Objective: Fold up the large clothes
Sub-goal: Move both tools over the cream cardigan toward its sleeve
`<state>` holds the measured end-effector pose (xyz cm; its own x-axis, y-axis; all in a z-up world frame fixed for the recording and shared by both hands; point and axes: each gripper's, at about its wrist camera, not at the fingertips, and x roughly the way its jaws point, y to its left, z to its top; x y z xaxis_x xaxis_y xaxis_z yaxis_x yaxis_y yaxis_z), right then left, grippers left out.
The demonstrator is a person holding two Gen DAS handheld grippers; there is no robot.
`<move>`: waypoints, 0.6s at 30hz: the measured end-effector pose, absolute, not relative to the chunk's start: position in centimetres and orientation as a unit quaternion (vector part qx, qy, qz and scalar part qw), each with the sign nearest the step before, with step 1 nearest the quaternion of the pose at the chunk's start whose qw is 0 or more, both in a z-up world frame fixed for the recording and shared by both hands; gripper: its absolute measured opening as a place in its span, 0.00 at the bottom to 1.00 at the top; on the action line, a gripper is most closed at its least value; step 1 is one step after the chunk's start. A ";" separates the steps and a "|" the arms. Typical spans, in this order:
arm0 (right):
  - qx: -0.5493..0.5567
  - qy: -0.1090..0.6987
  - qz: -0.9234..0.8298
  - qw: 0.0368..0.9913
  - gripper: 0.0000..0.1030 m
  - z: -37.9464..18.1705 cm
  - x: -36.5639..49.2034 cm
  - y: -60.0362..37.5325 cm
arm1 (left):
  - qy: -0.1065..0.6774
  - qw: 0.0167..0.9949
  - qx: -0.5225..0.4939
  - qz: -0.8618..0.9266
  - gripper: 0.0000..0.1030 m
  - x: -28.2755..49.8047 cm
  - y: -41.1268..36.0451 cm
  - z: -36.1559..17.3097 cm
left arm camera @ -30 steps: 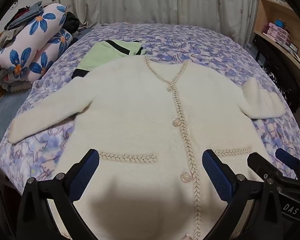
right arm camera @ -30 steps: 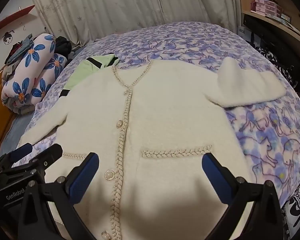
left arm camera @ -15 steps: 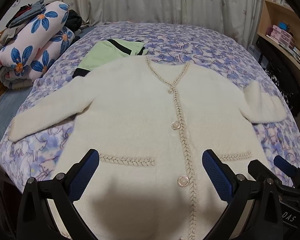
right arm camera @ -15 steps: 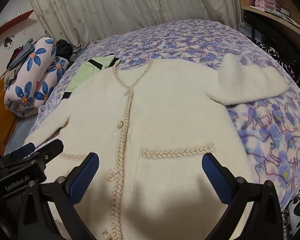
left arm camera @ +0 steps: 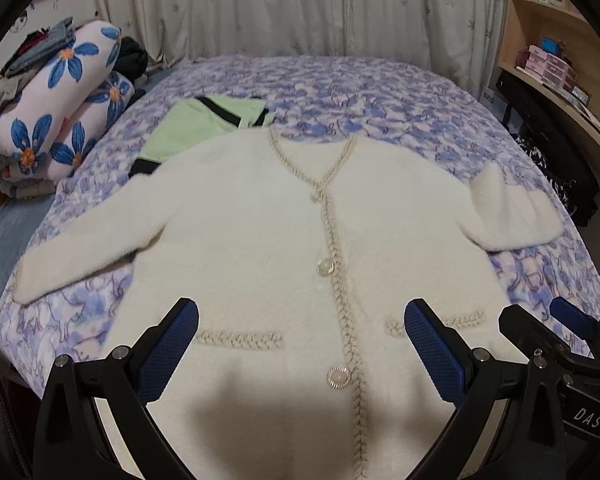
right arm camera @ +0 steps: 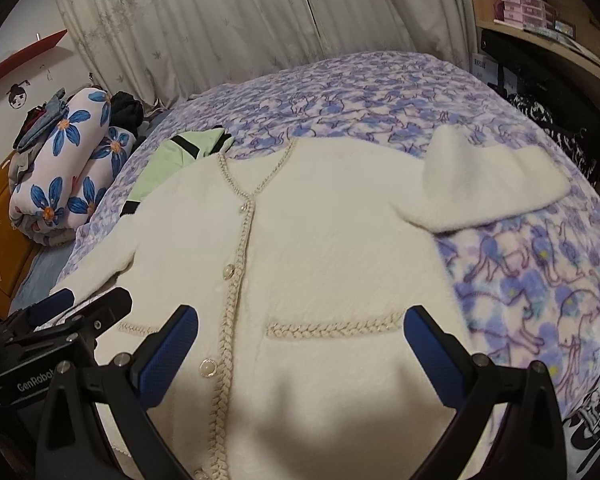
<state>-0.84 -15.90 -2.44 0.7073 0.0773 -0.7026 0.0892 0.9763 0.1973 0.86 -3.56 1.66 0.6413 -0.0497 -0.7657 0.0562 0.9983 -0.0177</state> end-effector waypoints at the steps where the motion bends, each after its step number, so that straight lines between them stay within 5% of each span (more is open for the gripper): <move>1: 0.109 0.381 -0.003 0.918 1.00 -2.4 -0.9 -16.0 | 0.412 0.910 0.007 -0.029 0.99 0.8 -3.8 2.0; 18: 0.107 0.356 0.003 0.928 1.00 -0.4 0.1 -17.8 | 0.403 0.914 0.007 -0.048 0.99 2.4 -5.5 3.8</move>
